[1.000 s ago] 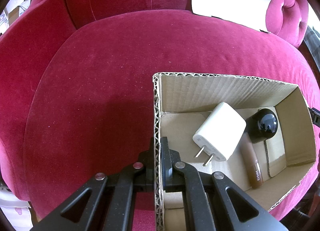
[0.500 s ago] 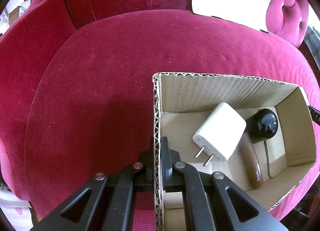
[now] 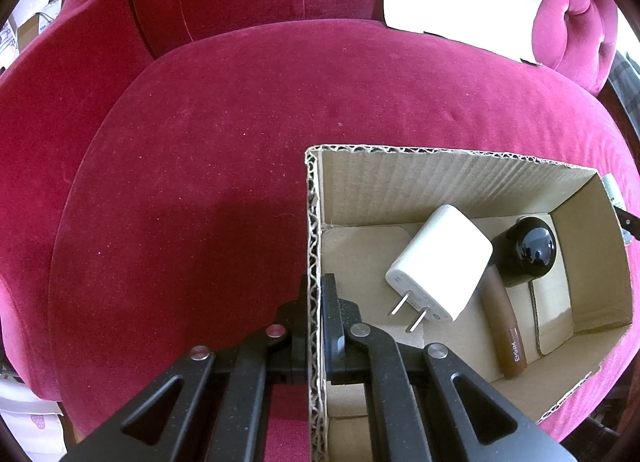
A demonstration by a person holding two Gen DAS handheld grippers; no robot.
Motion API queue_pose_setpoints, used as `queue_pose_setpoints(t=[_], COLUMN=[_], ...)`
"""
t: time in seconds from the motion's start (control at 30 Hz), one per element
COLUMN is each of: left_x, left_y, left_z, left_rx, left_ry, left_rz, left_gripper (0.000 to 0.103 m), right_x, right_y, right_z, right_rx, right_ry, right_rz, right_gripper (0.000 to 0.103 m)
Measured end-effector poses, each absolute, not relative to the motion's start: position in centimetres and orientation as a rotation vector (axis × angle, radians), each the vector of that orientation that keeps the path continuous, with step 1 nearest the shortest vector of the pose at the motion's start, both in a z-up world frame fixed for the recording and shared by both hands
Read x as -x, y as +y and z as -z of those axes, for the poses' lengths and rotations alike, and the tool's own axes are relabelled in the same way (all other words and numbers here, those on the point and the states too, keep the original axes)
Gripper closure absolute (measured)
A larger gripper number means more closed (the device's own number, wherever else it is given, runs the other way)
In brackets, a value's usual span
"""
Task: Organize rigid objects
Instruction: 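Lower the right gripper around the white cosmetic bottle and close, then lift the cosmetic bottle and carry it over the box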
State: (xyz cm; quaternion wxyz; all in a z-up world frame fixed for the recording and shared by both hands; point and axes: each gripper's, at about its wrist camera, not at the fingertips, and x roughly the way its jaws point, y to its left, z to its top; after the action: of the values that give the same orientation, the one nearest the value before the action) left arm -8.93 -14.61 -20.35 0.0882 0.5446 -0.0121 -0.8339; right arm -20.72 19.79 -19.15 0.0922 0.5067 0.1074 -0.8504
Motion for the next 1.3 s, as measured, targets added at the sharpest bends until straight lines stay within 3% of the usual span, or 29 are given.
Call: queue_pose_setpoints(t=[1.3], left_x=[9.0], left_y=[-14.8], left_z=[20.3], left_rx=[-1.62], left_ry=[-0.038], left_rz=[2.483], left_gripper=[0.1], right_x=[14.3], right_y=[11.0], right_z=[12.8], right_rx=[-1.236], right_ry=[0.438], right_rz=[2.393], right_gripper=[0.076])
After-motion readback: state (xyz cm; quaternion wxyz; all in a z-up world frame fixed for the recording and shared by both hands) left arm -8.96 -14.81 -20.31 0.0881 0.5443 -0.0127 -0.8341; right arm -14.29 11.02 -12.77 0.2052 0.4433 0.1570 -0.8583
